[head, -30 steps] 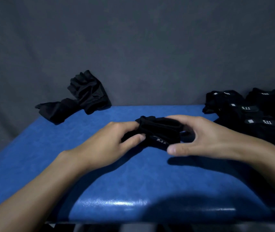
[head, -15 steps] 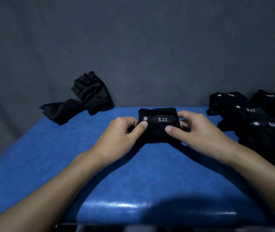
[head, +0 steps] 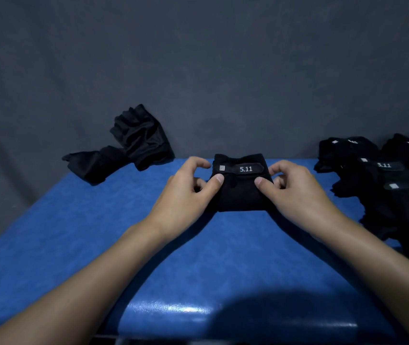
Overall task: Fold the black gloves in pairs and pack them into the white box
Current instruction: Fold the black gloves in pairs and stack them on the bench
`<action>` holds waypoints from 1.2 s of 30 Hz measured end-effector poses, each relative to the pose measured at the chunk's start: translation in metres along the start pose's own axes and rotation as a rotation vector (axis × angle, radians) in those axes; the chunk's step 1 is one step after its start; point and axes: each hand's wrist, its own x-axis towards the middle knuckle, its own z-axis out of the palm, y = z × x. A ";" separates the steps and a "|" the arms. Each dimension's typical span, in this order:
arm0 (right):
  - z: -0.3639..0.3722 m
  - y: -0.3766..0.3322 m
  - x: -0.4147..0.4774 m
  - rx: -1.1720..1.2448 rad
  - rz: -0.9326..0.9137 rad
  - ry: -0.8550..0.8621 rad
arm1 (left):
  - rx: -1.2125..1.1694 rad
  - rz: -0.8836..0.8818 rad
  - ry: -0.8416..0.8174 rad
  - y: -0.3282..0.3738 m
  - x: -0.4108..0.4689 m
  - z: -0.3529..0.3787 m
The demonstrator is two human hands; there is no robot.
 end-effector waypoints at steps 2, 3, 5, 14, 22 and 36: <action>0.001 0.001 0.000 -0.002 -0.010 0.022 | -0.003 -0.009 0.014 -0.001 0.002 0.000; 0.002 0.002 0.000 -0.005 -0.013 0.029 | -0.003 -0.012 0.019 -0.001 0.002 0.001; 0.001 0.000 -0.002 -0.019 -0.020 0.040 | -0.007 -0.017 0.031 -0.002 0.004 0.002; -0.004 -0.004 -0.015 -0.275 -0.138 -0.103 | -0.004 0.037 0.035 -0.003 0.006 0.004; -0.005 -0.002 -0.013 -0.412 -0.097 -0.136 | 0.046 0.081 -0.133 0.000 0.002 -0.007; -0.015 -0.007 -0.038 -0.490 0.169 -0.170 | 0.199 0.101 -0.188 -0.001 0.021 0.003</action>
